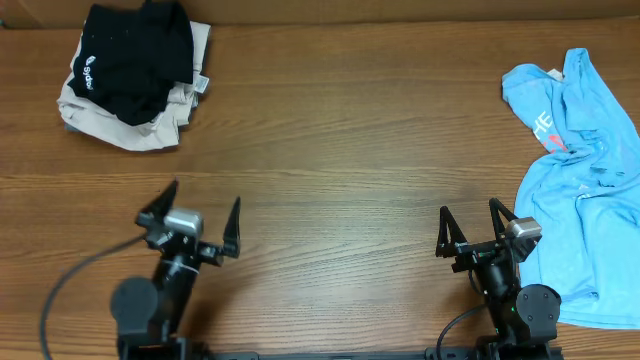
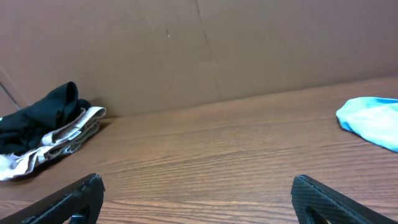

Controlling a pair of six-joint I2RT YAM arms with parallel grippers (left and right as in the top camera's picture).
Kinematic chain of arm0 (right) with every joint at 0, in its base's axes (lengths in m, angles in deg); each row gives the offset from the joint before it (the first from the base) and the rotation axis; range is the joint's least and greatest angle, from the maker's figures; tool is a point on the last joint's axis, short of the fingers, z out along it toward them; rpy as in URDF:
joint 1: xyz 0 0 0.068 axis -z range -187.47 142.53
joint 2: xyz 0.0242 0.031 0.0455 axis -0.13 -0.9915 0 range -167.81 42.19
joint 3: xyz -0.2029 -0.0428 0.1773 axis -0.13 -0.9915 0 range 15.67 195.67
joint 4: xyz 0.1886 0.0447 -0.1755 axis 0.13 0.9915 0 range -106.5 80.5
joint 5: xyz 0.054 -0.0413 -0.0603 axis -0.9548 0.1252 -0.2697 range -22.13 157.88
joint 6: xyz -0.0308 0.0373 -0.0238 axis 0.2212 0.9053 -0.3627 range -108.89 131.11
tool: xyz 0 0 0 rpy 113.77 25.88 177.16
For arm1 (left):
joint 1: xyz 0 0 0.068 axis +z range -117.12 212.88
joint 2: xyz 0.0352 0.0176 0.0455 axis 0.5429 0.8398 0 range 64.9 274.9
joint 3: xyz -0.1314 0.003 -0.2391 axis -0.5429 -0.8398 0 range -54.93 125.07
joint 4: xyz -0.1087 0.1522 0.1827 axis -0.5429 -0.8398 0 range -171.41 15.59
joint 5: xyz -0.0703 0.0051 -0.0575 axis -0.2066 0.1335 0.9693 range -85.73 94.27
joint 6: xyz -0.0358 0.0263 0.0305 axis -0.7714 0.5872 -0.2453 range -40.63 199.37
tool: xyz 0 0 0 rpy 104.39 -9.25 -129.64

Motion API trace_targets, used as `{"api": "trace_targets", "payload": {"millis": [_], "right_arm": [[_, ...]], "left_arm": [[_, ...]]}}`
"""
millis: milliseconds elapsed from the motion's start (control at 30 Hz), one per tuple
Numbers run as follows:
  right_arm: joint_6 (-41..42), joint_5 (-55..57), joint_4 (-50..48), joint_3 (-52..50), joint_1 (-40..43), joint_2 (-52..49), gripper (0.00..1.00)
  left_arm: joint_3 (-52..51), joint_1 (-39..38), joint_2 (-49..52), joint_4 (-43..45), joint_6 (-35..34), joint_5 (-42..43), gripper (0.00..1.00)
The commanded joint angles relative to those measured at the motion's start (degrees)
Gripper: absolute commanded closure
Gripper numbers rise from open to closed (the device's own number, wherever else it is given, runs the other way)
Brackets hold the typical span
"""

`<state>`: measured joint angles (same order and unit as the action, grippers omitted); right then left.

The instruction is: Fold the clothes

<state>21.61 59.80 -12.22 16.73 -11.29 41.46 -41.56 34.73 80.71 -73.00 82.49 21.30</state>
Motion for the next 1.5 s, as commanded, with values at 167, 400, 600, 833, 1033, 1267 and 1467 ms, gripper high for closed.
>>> {"api": "trace_targets", "payload": {"millis": [167,400,600,833,1033,1267,1467], "right_arm": [[0.17,0.55,-0.28,-0.59,-0.31,0.57,0.0],[0.17,0.55,-0.31,-0.59,-0.31,0.57,0.0],[0.17,0.55,-0.31,-0.59,-0.31,0.57,0.0],[0.17,0.55,-0.31,-0.59,-0.31,0.57,0.0],[0.17,0.55,-0.31,-0.59,-0.31,0.57,0.0],[0.17,0.55,-0.31,-0.59,-0.31,0.57,0.0],[0.17,0.55,-0.31,-0.59,-0.31,0.57,0.0]], "left_arm": [[-12.68,-0.39,-14.86,1.4,-0.57,-4.17,0.0],[-13.07,-0.37,-15.63,-5.05,-0.59,-6.71,0.0],[-13.07,-0.37,-15.56,-4.83,-1.86,-6.71,0.0],[-13.07,-0.37,-15.56,-4.83,-1.86,-6.71,0.0],[-13.07,-0.37,-15.56,-4.83,-1.86,-6.71,0.0],[-13.07,-0.37,-15.56,-4.83,-1.86,-6.71,0.0],[-13.07,-0.37,-15.56,-4.83,-1.86,-6.71,0.0]]}}
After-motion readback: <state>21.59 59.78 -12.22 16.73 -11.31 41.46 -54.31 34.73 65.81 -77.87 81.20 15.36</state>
